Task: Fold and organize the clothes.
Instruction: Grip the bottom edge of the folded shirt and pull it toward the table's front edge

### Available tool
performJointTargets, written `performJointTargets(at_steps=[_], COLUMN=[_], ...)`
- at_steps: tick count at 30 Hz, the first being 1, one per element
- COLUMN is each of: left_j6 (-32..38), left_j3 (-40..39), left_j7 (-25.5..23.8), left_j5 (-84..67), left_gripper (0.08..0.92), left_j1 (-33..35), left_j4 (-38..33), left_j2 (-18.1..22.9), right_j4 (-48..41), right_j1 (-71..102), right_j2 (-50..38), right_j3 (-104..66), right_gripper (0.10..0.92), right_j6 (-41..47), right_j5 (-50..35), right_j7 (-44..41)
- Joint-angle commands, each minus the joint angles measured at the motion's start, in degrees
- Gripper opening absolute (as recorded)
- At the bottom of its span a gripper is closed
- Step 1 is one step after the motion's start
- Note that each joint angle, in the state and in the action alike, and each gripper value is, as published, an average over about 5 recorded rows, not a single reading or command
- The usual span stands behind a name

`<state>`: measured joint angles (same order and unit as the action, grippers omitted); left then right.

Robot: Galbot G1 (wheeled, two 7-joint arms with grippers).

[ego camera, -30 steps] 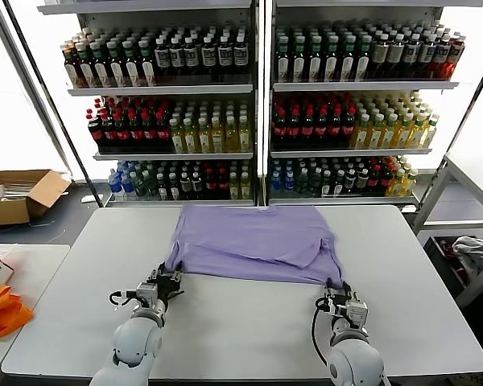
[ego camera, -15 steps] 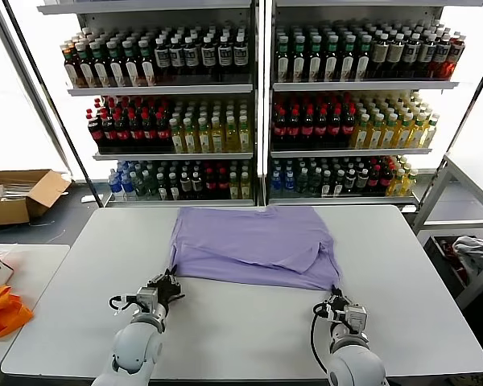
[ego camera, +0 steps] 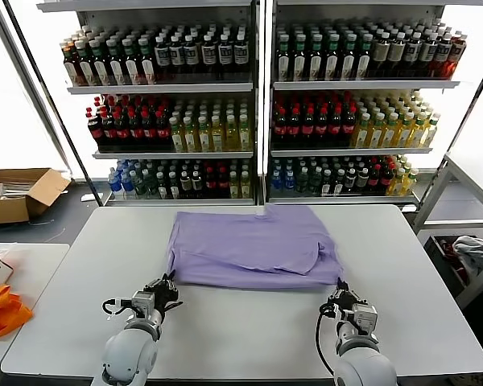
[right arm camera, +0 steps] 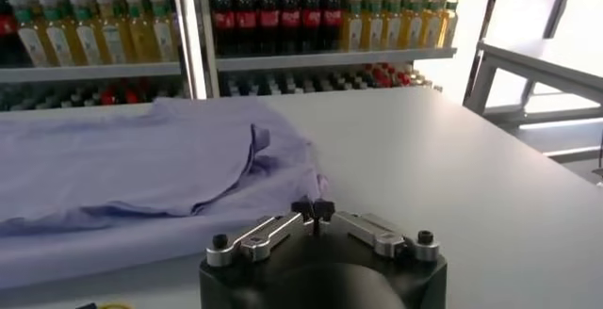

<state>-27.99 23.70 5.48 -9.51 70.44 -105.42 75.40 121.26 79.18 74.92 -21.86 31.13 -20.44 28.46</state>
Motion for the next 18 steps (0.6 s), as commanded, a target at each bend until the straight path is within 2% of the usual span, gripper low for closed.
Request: performJointTargets(at_steps=[1,5,13,18], left_j6=[-1.83,-2.38,-1.47,-0.57], left_j3=[0.7,1.06,0.52,-0.46], left_j7=[0.51,2.08,6.8,8.35], left_j5=[-2.26,-3.6,-5.82,-5.14], left_gripper=[0.105,0.105,0.105,0.105], left_j1=[5.73,10.57,25.14,31.95], left_j4=[-9.26,-13.34,-22.76,-25.17], left_j2=[-1.84,-3.11,-4.41,-4.13], right_j4=[4.46,6.49,10.52,12.31], right_j1=[4.16,8.83,19.97,23.89], right_j2=[-0.23,-0.68,-2.74,-3.69], right_j3=[-1.45,-2.72,-4.81,-5.27], right_gripper=[0.108,0.108,0.108,0.108], right_j6=[0.4,1.06,0.88,0.72], right_j5=[0.06,-0.08,-3.1,-5.18], right_j7=[0.25,0.91,1.63,2.5])
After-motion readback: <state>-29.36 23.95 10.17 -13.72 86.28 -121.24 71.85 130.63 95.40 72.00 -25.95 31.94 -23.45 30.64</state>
